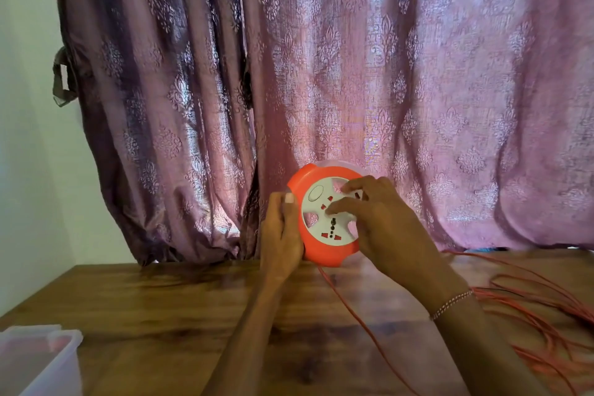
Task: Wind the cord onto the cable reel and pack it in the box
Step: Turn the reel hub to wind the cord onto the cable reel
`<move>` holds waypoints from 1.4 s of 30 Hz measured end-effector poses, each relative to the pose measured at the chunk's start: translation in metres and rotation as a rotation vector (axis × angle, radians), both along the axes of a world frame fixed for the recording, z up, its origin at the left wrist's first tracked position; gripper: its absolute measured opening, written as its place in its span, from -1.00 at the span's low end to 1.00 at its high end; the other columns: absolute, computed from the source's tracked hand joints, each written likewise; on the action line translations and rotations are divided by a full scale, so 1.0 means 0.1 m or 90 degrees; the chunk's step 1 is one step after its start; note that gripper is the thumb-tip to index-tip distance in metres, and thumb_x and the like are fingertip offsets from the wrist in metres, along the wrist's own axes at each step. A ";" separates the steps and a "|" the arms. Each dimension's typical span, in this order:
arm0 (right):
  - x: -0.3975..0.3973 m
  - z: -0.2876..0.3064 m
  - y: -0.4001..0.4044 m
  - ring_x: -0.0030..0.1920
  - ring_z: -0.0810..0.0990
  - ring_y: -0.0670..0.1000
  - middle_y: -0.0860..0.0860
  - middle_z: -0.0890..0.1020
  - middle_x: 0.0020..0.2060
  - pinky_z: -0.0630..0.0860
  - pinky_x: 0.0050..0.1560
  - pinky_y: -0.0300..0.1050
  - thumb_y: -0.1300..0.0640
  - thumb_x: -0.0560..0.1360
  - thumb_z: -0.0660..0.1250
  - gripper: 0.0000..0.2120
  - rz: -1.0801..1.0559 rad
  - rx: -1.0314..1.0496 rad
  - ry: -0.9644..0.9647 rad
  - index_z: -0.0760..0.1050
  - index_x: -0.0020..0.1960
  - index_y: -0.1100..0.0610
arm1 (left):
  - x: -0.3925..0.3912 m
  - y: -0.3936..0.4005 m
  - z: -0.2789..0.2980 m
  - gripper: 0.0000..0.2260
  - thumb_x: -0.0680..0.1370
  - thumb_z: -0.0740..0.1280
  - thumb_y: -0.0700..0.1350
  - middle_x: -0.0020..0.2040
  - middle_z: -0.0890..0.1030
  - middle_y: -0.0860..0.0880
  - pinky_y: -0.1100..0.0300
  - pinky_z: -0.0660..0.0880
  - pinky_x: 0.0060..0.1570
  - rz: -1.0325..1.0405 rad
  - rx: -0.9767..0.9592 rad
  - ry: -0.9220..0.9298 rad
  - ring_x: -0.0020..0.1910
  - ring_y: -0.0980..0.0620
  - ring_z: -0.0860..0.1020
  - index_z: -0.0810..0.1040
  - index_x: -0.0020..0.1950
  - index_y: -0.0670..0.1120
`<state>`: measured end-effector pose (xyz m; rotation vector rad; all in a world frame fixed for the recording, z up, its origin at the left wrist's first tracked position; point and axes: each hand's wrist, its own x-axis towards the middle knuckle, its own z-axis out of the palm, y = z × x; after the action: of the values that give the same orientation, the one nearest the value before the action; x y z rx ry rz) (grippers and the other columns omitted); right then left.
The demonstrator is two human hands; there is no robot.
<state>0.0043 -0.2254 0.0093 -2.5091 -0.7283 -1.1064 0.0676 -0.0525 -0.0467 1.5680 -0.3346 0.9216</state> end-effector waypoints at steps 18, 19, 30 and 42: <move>-0.03 -0.04 0.06 0.13 0.40 0.13 0.04 0.49 0.19 0.52 0.00 0.06 0.21 0.36 0.37 -0.42 -0.050 -0.054 -0.015 0.52 0.25 -0.31 | -0.03 -0.03 0.01 -0.75 0.67 0.10 0.17 -0.13 0.64 0.26 0.45 0.46 -0.27 0.046 0.029 -0.052 -0.18 0.30 0.60 0.48 -0.01 0.09; -0.03 -0.06 0.07 0.11 0.42 0.13 0.05 0.49 0.14 0.52 -0.03 0.04 0.16 0.36 0.38 -0.43 -0.055 -0.041 -0.024 0.49 0.27 -0.31 | -0.04 -0.02 0.02 -0.76 0.67 0.10 0.17 -0.14 0.63 0.25 0.45 0.45 -0.28 0.048 0.025 -0.053 -0.20 0.30 0.59 0.47 -0.02 0.10; 0.10 -0.08 0.04 -0.07 0.40 0.11 0.06 0.48 -0.12 0.50 -0.15 0.02 -0.05 0.50 0.35 -0.60 -0.038 0.011 -0.011 0.49 0.34 -0.15 | 0.06 0.00 -0.15 -0.69 0.68 0.10 0.16 -0.17 0.62 0.19 0.49 0.42 -0.25 0.028 0.012 -0.035 -0.23 0.32 0.55 0.48 -0.02 -0.02; -0.05 0.05 -0.06 0.02 0.38 0.07 -0.11 0.54 0.32 0.29 -0.15 -0.17 0.44 0.23 0.45 -0.43 0.056 -0.161 0.002 0.69 0.06 -0.12 | 0.01 0.03 -0.06 -0.69 0.68 0.10 0.20 -0.23 0.58 0.15 0.39 0.44 -0.29 0.012 0.024 -0.027 -0.28 0.28 0.50 0.42 -0.07 0.02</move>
<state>-0.0009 -0.2318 0.0143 -2.6531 -1.0250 -1.0368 0.0682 -0.0492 -0.0522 1.5903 -0.3705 0.9695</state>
